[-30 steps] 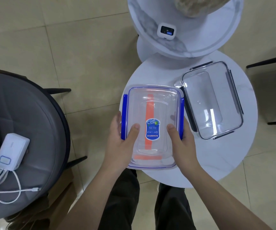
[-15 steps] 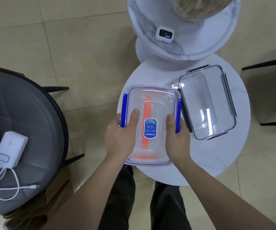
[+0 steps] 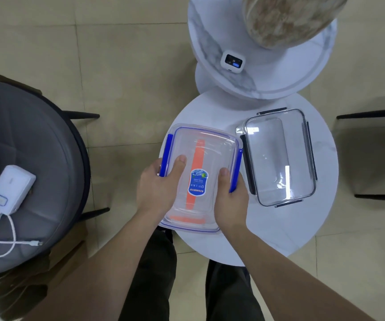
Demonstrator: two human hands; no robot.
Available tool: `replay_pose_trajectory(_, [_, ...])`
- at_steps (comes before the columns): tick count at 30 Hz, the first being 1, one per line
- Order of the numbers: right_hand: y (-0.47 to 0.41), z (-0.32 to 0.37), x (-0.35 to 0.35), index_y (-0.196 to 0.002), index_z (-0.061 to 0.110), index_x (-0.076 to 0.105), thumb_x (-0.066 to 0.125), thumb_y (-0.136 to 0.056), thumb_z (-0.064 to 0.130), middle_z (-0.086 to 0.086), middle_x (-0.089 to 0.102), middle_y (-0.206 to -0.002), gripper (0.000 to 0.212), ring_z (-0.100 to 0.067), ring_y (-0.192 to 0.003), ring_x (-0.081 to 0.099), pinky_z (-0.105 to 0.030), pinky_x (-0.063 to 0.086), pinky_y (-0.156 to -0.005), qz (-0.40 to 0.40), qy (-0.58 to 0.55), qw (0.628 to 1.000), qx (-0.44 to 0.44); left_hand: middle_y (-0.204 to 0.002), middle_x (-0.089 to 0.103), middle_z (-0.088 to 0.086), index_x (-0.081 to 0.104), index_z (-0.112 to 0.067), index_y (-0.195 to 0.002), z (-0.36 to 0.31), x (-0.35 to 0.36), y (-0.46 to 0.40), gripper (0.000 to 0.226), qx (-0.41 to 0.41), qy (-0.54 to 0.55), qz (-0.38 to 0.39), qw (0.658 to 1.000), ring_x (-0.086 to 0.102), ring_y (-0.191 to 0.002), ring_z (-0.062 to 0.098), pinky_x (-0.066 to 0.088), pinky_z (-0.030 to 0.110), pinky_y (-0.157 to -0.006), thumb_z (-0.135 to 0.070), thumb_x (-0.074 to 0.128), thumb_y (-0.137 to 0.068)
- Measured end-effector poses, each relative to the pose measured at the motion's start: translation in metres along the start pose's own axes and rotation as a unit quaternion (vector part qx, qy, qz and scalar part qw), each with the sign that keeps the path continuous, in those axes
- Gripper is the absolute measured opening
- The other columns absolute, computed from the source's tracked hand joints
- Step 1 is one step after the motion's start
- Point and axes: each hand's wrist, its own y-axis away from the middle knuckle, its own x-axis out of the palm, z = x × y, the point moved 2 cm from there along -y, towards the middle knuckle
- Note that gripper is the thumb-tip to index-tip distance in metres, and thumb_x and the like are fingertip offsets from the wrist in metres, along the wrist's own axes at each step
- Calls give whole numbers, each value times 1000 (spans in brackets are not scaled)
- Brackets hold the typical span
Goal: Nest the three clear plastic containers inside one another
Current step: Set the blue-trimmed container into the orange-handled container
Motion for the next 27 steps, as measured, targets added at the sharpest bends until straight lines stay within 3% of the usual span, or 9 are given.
replay_pose_trajectory(6, [0, 0, 0, -126, 33, 59, 58, -72, 82, 12, 77, -104, 73, -7, -94, 76, -23, 61, -65, 14, -24, 1000, 5, -68, 76, -21, 66, -30, -79, -3, 2, 5, 47, -6, 25, -25, 999, 75, -63, -2, 49, 9, -41, -77, 66, -71])
replay_pose_trajectory(11, [-1, 0, 0, -121, 37, 59, 57, -74, 81, 20, 75, -99, 64, 0, -90, 75, -17, 58, -59, 13, -26, 1000, -1, -66, 75, -22, 65, -30, -73, -2, 3, 4, 50, -1, 17, -35, 999, 74, -60, -3, 49, 10, -42, -80, 63, -68])
replay_pose_trajectory(15, [-2, 0, -1, -122, 34, 59, 56, -72, 82, 21, 75, -99, 69, 0, -90, 75, -17, 58, -60, 18, -28, 999, -10, -69, 78, -18, 67, -28, -78, 0, 3, 1, 56, -8, 7, -25, 1000, 77, -64, 3, 59, 27, -57, -82, 63, -64])
replay_pose_trajectory(19, [-1, 1, -3, -121, 30, 59, 56, -84, 71, 24, 74, -96, 55, 6, -85, 73, -11, 55, -58, 34, -9, 999, -23, -75, 81, -8, 71, -23, -83, 7, -1, 4, 67, -34, 14, -24, 999, 79, -69, 13, 65, 39, -70, -84, 65, -58])
replay_pose_trajectory(22, [4, -1, -9, -120, 27, 59, 55, -92, 60, 24, 73, -95, 44, 6, -83, 72, -9, 53, -58, 45, 3, 999, -30, -77, 81, -9, 71, -21, -89, 11, -4, 18, 66, -26, 25, -13, 999, 80, -72, 13, 64, 35, -65, -83, 68, -64])
replay_pose_trajectory(24, [12, -2, -16, -121, 28, 60, 55, -94, 56, 18, 75, -96, 39, 2, -87, 73, -13, 56, -61, 48, -6, 999, -25, -78, 82, -11, 70, -22, -91, 8, -6, 29, 73, -17, 29, -3, 999, 80, -72, 12, 62, 31, -60, -87, 65, -57])
replay_pose_trajectory(27, [21, 9, -30, -125, 28, 60, 55, -90, 61, 11, 77, -101, 48, -3, -90, 75, -18, 59, -65, 49, -26, 998, -27, -78, 82, -9, 70, -24, -90, -1, -5, 44, 81, -14, 43, 6, 999, 80, -70, 12, 62, 33, -60, -93, 65, -47])
